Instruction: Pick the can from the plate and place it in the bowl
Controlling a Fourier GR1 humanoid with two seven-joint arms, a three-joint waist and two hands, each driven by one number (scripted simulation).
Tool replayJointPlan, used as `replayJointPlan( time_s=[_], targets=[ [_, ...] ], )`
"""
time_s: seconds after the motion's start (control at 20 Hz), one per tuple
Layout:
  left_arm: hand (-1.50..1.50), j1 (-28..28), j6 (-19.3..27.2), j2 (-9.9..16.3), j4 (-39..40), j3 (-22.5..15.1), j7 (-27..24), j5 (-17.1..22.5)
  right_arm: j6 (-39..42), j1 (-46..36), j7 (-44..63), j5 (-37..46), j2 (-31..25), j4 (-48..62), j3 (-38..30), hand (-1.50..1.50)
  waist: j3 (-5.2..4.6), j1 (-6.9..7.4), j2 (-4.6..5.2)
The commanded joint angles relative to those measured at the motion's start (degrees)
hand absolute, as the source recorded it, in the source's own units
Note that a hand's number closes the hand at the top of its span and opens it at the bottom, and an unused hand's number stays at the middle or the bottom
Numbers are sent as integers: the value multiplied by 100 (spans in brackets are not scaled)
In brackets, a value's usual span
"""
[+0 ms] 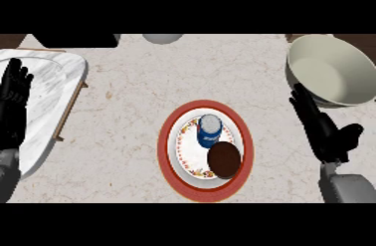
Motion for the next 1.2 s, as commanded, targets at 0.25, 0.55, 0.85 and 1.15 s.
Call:
replayJointPlan(
  time_s=[0.25,0.55,0.85,1.15],
  targets=[
    [0,-19,-284,-111,-13,-401,382,-80,667,-2133,-49,186,-497,-1599,426,150,56,256,146],
    [0,332,-261,-211,-173,-409,668,65,-1161,-229,1907,2994,-862,-2391,1219,-150,55,-80,86],
    [0,467,-245,-302,-433,-449,695,-127,-728,938,3091,4020,-1136,-4656,2113,-150,63,19,143],
    [0,-232,-515,-465,-190,-205,1097,-427,26,184,4040,4141,-625,-4657,1900,-150,68,102,186]
  ],
)
